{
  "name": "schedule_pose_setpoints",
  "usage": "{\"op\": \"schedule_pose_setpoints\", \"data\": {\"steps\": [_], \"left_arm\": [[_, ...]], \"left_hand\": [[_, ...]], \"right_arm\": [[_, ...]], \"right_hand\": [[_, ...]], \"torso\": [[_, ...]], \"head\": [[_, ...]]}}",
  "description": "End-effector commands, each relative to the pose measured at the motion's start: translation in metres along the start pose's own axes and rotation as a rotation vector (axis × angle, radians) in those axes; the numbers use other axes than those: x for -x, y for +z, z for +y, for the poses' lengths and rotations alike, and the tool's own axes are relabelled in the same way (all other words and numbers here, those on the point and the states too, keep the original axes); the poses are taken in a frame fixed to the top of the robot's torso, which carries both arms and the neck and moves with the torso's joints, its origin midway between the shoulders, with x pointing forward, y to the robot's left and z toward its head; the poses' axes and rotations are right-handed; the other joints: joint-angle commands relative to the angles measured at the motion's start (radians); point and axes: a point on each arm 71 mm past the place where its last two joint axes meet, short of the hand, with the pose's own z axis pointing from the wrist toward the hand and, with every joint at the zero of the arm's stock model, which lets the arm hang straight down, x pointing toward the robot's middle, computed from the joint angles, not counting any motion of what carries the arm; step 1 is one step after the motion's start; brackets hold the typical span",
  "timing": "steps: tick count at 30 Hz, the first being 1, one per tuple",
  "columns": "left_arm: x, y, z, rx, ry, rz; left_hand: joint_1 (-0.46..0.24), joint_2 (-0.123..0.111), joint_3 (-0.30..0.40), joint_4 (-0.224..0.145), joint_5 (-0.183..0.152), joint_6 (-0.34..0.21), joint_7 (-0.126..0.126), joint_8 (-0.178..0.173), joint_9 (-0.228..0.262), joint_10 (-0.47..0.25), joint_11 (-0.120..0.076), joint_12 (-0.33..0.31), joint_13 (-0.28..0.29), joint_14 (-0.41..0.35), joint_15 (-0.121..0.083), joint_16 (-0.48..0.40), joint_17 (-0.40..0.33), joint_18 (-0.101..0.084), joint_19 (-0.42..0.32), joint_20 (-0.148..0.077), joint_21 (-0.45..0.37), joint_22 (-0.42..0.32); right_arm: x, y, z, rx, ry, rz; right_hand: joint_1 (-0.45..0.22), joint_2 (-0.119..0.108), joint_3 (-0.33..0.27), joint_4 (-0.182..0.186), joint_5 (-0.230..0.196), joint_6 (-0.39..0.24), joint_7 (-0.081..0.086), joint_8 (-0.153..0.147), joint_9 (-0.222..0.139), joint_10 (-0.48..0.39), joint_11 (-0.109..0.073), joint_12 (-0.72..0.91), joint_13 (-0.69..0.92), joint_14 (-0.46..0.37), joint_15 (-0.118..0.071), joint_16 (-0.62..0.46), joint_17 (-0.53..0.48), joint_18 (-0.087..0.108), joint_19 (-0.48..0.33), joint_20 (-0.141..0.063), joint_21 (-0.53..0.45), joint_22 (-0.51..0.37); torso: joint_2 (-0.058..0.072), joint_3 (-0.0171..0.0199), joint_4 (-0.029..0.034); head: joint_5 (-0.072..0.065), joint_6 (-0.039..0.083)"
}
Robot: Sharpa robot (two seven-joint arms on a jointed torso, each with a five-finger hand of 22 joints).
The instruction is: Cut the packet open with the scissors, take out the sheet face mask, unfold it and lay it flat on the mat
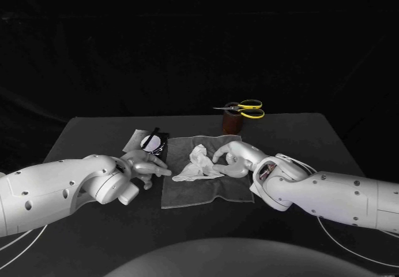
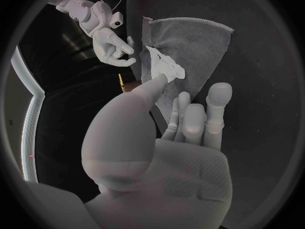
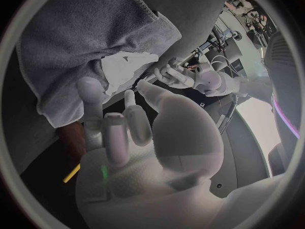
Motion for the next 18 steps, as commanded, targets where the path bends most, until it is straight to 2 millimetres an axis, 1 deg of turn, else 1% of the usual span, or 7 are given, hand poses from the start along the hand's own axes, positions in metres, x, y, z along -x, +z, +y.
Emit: {"op": "schedule_pose_setpoints", "data": {"steps": [1,4,7,8,11,14,18], "left_arm": [[0.002,-0.002,-0.006,-0.099,0.056,0.002],[0.002,-0.003,-0.01,-0.161,0.048,0.005],[-0.001,-0.004,-0.017,-0.23,0.044,0.016],[-0.003,-0.004,-0.021,-0.262,0.045,0.019],[-0.006,-0.004,-0.026,-0.304,0.052,0.022],[-0.008,-0.004,-0.028,-0.328,0.057,0.023],[-0.009,-0.004,-0.03,-0.34,0.06,0.021]], "left_hand": [[0.013,-0.002,-0.007,0.0,-0.001,-0.01,0.037,0.008,-0.001,-0.006,0.002,-0.006,-0.002,-0.007,0.001,-0.004,-0.001,0.02,-0.006,0.0,-0.005,-0.002],[0.031,0.014,0.006,0.003,-0.001,0.012,0.036,0.03,-0.002,-0.001,0.002,-0.008,-0.006,-0.011,0.001,-0.005,-0.006,0.021,-0.006,0.001,-0.006,-0.004],[0.061,0.031,0.067,-0.007,-0.001,0.065,0.029,0.047,-0.017,0.005,-0.005,-0.022,-0.018,-0.037,-0.005,-0.016,-0.046,0.023,-0.008,-0.003,-0.008,-0.006],[0.057,0.022,0.106,-0.009,-0.001,0.095,0.028,0.039,-0.038,0.017,-0.008,-0.029,-0.026,-0.039,-0.008,-0.02,-0.052,0.023,-0.01,-0.006,-0.006,-0.005],[0.051,0.01,0.177,-0.013,-0.002,0.16,0.018,0.028,-0.076,0.048,-0.017,-0.037,-0.038,-0.029,-0.017,-0.021,-0.048,0.021,-0.004,-0.013,0.009,0.007],[0.041,0.001,0.202,-0.013,-0.002,0.183,0.015,0.022,-0.095,0.061,-0.02,-0.04,-0.042,-0.019,-0.02,-0.019,-0.04,0.018,0.002,-0.016,0.021,0.016],[0.035,-0.003,0.213,-0.012,-0.002,0.206,0.011,0.028,-0.102,0.077,-0.024,-0.033,-0.041,0.001,-0.023,-0.013,-0.014,0.013,0.018,-0.019,0.047,0.035]], "right_arm": [[-0.004,0.004,0.005,0.044,-0.136,-0.044],[-0.012,0.01,0.008,0.047,-0.161,-0.046],[-0.02,0.015,0.011,0.049,-0.181,-0.048],[-0.025,0.017,0.012,0.048,-0.192,-0.048],[-0.032,0.021,0.014,0.046,-0.213,-0.052],[-0.039,0.025,0.016,0.046,-0.23,-0.053],[-0.045,0.027,0.019,0.05,-0.247,-0.06]], "right_hand": [[0.004,-0.005,-0.006,-0.001,0.001,0.006,-0.001,-0.005,-0.002,0.022,0.002,-0.004,0.091,0.084,0.006,0.003,0.202,0.008,0.002,0.006,0.001,0.05],[0.004,-0.011,-0.013,0.0,0.001,0.008,0.0,-0.012,-0.008,0.021,0.002,-0.005,0.09,0.084,0.006,0.002,0.201,0.009,0.002,0.007,-0.004,0.048],[0.004,-0.013,-0.018,0.001,0.001,0.012,0.0,-0.015,-0.012,0.021,0.003,-0.006,0.09,0.083,0.006,0.001,0.199,0.01,0.001,0.007,-0.008,0.047],[0.004,-0.015,-0.02,0.001,0.001,0.014,0.0,-0.016,-0.013,0.021,0.003,-0.007,0.089,0.083,0.006,0.001,0.199,0.01,0.0,0.008,-0.011,0.046],[0.003,-0.02,-0.027,0.003,0.0,0.019,-0.001,-0.019,-0.018,0.02,0.002,-0.009,0.088,0.083,0.006,0.002,0.2,0.01,0.001,0.008,-0.007,0.047],[0.001,-0.027,-0.037,0.005,-0.001,0.024,-0.001,-0.024,-0.022,0.019,0.002,-0.011,0.087,0.083,0.006,0.001,0.199,0.011,0.0,0.008,-0.012,0.046],[-0.001,-0.031,-0.044,0.007,-0.001,0.025,-0.001,-0.028,-0.026,0.018,0.002,-0.013,0.085,0.082,0.006,0.0,0.197,0.011,-0.001,0.008,-0.015,0.045]], "torso": [[0.001,0.0008,0.0014],[0.002,-0.0005,0.0007],[0.002,-0.0013,0.0001],[0.001,-0.0011,0.0001],[0.002,0.0002,0.0],[0.002,0.0014,0.0001],[0.001,0.001,0.0001]], "head": [[0.004,0.0],[0.006,0.0],[0.009,0.0],[0.011,0.0],[0.015,0.0],[0.018,0.0],[0.021,0.0]]}}
